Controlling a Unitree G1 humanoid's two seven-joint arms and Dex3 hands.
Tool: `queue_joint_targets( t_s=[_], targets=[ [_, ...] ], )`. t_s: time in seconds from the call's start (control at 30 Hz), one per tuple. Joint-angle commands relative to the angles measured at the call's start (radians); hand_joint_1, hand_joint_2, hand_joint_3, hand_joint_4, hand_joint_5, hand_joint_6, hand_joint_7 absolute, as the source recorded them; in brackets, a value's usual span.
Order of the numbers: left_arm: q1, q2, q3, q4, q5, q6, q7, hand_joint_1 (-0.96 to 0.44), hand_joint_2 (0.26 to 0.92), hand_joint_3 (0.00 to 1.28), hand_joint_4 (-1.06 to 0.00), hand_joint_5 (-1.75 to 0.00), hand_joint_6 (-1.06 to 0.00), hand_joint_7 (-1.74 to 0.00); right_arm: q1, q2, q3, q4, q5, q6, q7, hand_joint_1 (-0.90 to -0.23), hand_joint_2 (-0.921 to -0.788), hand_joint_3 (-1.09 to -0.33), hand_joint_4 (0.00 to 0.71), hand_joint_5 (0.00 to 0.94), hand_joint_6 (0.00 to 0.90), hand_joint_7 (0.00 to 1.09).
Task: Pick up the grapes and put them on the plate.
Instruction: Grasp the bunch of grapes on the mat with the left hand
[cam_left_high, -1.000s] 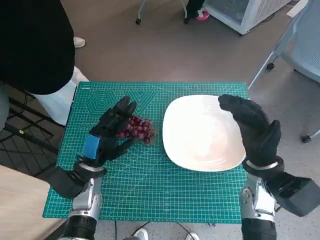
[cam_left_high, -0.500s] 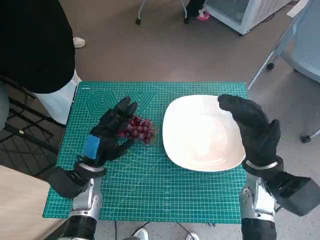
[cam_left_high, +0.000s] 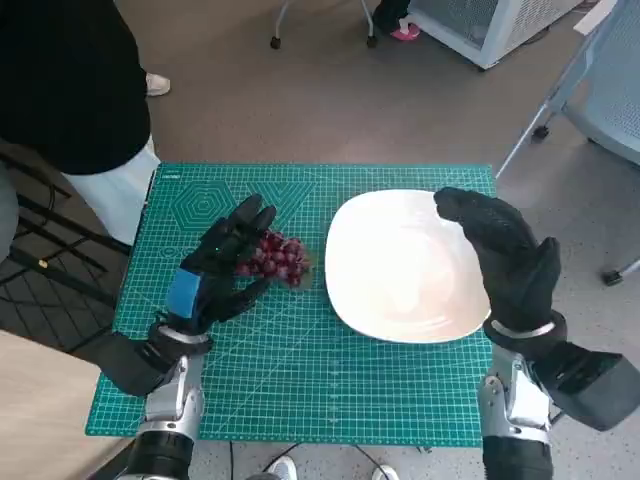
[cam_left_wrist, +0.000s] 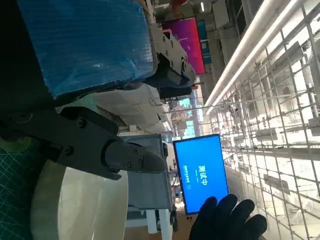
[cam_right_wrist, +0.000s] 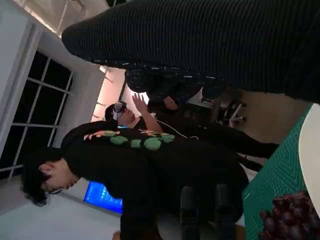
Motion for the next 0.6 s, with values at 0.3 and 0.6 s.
queue_joint_targets(
  t_s=[0.3, 0.6],
  targets=[
    [0.009, 0.029, -0.009, -0.053, 0.062, 0.009, 0.038, -0.38, 0.916, 0.07, -0.37, 0.00, -0.44, 0.00, 0.002, -0.004, -0.009, 0.026, 0.012, 0.012, 0.010, -0.497, -0.921, -0.630, 0.208, 0.000, -0.001, 0.45],
    [0.054, 0.302, -0.092, -0.423, 0.779, 0.362, 0.167, -0.61, 0.819, 0.00, -0.03, 0.00, -0.06, 0.00, -0.005, -0.007, -0.011, 0.028, 0.008, 0.012, 0.010, -0.487, -0.921, -0.632, 0.208, 0.001, -0.001, 0.45]
  ],
)
